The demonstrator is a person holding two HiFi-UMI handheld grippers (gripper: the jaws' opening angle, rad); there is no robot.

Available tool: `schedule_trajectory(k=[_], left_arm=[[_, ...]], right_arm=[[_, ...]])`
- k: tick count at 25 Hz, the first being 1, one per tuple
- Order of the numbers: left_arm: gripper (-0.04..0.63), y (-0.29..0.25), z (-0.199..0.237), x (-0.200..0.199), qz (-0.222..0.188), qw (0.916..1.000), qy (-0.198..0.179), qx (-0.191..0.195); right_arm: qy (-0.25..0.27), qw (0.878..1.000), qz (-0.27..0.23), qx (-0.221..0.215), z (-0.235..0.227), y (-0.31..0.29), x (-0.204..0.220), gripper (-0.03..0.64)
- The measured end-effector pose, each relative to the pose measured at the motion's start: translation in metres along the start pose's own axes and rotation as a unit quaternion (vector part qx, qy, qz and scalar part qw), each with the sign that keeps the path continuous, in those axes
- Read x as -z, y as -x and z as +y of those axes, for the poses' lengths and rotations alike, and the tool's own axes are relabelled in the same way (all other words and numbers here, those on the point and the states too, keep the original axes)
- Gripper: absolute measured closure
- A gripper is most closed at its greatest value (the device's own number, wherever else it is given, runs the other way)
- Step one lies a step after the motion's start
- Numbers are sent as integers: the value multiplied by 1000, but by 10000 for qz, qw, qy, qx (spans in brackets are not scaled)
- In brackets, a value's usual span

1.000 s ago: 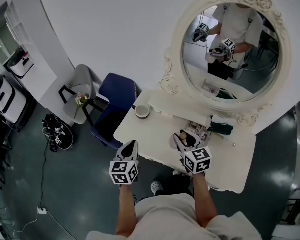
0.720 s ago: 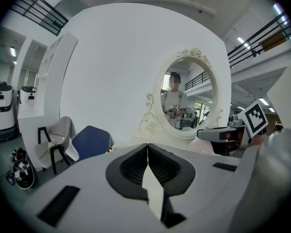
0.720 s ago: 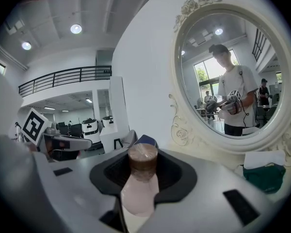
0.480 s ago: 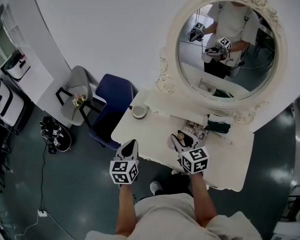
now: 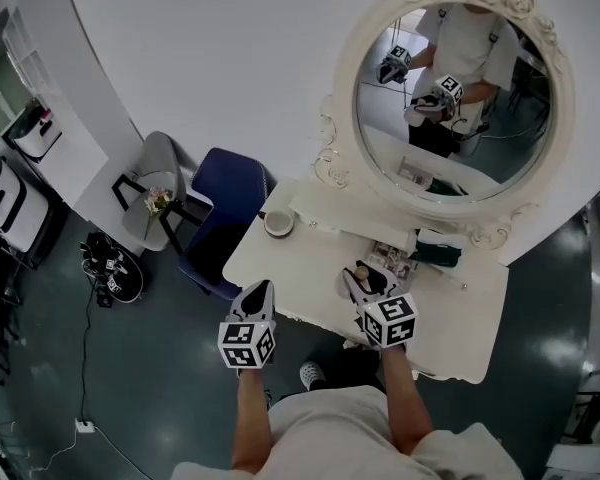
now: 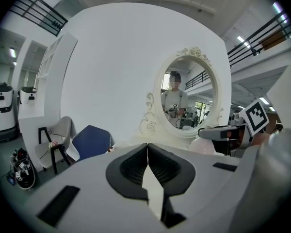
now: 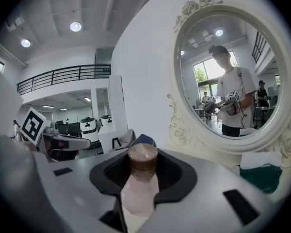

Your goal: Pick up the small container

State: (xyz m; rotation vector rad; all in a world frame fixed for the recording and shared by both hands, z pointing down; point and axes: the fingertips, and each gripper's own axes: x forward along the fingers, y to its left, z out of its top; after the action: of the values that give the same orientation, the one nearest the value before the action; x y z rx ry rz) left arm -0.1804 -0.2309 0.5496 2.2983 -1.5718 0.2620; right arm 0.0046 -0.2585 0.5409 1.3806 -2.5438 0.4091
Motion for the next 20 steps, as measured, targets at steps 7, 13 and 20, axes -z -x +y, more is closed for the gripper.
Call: schedule_trajectory(k=[7,13,20], left_arm=[[566,0,2,3,22,10000,11,-28],[566,0,4,2,-3,10000,14,-52],[566,0,1,-1,-20,10000,-18,-17]], right_arm=[[26,10000,4,18,-2,0,-1,483],[30,10000,16,30,-4,-2,0,483],[46,10000,-13,67,-4,-2,-1,483]])
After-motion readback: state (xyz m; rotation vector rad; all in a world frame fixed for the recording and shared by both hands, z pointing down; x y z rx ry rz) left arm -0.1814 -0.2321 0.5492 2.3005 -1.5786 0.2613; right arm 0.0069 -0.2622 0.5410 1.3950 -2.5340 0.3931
